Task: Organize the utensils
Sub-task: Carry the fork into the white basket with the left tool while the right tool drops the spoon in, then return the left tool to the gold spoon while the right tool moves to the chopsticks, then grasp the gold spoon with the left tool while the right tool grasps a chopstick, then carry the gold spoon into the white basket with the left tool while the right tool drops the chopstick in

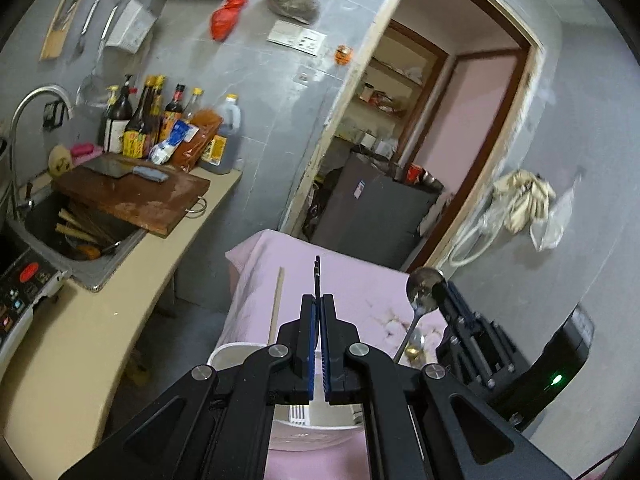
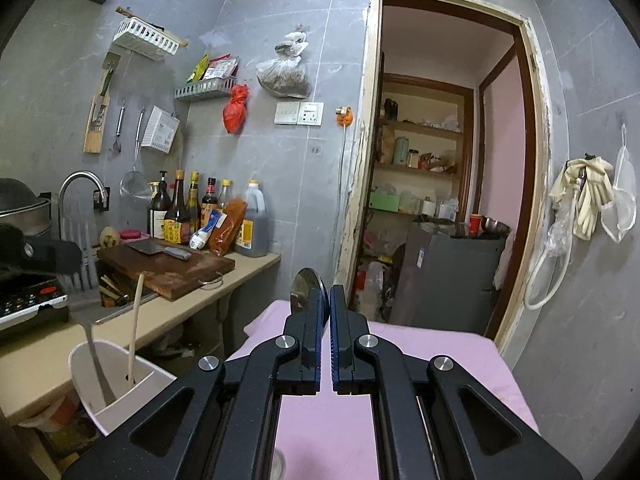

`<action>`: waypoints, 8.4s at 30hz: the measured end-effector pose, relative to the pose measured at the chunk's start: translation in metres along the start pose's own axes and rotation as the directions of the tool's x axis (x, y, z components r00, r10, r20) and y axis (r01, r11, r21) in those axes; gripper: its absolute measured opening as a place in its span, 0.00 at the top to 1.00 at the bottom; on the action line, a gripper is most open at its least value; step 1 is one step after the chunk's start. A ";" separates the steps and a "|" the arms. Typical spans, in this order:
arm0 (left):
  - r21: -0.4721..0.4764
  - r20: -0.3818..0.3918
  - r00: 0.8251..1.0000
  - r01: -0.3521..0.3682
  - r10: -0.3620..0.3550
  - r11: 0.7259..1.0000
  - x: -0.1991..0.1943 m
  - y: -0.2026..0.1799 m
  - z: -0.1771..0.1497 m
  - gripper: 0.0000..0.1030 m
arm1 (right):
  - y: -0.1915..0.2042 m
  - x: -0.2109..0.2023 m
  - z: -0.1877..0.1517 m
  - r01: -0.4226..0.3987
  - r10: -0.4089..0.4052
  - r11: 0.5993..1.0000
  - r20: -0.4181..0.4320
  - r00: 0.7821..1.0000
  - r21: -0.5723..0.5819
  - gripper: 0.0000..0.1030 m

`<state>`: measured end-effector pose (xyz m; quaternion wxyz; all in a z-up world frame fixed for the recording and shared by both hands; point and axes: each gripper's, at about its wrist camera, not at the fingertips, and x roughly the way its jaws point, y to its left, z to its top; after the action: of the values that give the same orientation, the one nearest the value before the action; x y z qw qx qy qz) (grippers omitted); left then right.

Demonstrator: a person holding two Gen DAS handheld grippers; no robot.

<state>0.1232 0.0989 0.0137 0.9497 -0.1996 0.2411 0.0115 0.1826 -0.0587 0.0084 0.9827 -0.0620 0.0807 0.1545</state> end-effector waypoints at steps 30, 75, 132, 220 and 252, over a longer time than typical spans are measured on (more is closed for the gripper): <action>0.033 0.013 1.000 0.019 -0.020 0.999 0.018 -0.035 -0.012 0.75 | -0.072 -0.036 0.008 -0.025 0.030 0.991 -0.035 0.999 0.134 0.38; 0.237 -0.047 0.999 0.019 -0.008 0.971 0.179 -0.236 -0.084 0.08 | -0.324 0.013 -0.126 0.120 -0.034 0.947 -0.279 0.960 0.298 0.15; 0.160 -0.472 0.880 0.033 0.047 0.987 0.283 -0.176 -0.129 0.92 | -0.250 0.125 -0.190 -0.234 0.447 0.881 -0.562 0.696 0.410 0.89; 0.286 -0.098 0.986 0.158 -0.135 0.945 0.108 -0.196 -0.041 0.98 | -0.249 -0.005 -0.096 -0.052 0.188 0.795 -0.165 0.968 0.605 0.96; 0.094 0.155 0.985 -0.090 0.074 0.992 -0.040 -0.014 0.068 0.98 | -0.058 0.001 0.046 -0.354 0.314 0.846 0.164 0.935 0.400 0.96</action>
<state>0.1202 0.1155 0.0923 0.9728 -0.1401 0.1765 0.0536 0.2085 -0.1063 0.0584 0.9332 0.1745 0.0765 0.3048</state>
